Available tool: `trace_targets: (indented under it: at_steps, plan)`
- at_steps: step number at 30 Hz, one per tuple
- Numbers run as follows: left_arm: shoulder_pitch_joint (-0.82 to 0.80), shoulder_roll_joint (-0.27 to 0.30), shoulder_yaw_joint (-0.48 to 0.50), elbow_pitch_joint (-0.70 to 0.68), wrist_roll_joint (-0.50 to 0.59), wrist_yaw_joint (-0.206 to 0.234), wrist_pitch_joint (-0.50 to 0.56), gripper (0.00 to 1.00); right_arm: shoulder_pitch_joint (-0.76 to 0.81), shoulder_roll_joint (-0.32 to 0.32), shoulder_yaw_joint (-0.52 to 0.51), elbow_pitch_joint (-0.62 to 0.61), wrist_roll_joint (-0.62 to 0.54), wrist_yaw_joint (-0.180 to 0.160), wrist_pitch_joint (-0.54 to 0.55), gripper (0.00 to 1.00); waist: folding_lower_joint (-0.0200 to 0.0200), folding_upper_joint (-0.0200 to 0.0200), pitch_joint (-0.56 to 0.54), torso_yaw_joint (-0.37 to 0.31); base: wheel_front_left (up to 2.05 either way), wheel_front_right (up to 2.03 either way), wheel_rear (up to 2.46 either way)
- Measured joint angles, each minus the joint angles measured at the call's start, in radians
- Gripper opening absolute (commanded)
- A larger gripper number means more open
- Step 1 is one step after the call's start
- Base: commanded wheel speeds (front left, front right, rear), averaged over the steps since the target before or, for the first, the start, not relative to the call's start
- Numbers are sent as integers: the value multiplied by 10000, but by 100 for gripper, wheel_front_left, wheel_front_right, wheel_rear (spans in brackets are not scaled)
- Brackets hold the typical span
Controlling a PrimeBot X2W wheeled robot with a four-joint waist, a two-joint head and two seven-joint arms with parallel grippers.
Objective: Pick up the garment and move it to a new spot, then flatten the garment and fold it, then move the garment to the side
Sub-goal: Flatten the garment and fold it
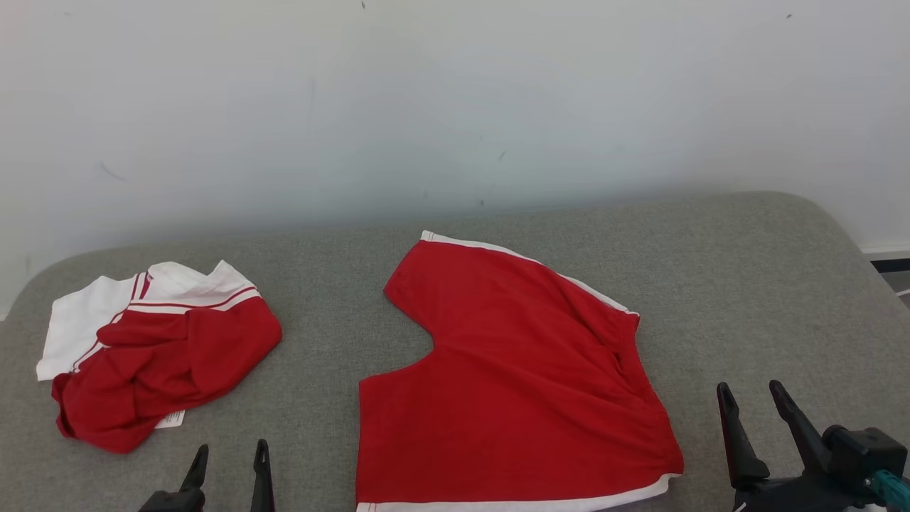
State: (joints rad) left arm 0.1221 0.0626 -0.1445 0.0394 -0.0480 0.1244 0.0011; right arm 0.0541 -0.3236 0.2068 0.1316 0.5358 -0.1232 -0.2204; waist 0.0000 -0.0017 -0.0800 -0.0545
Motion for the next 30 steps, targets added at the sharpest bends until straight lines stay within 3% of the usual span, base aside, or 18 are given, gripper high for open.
trace_targets:
  at_steps: [13, 20, 30]
  plan:
    - [131, 2, -184, -219, 52, -31, 138, 100, 20, -50, 161, 10, -21, 61, 169, 100, 0, 0, 22, 131, 0, 0, 0]
    - [129, -6, -1141, -25, 29, -842, 416, 100, 233, -184, 669, 274, 23, 291, 1129, 100, 0, -1, 94, 232, 0, 0, 0]
    - [-50, -48, -1998, 1446, -1072, -1732, 1131, 100, 167, -495, 1298, 941, 23, 577, 2708, 100, 0, 0, 508, 185, 0, 0, 0]
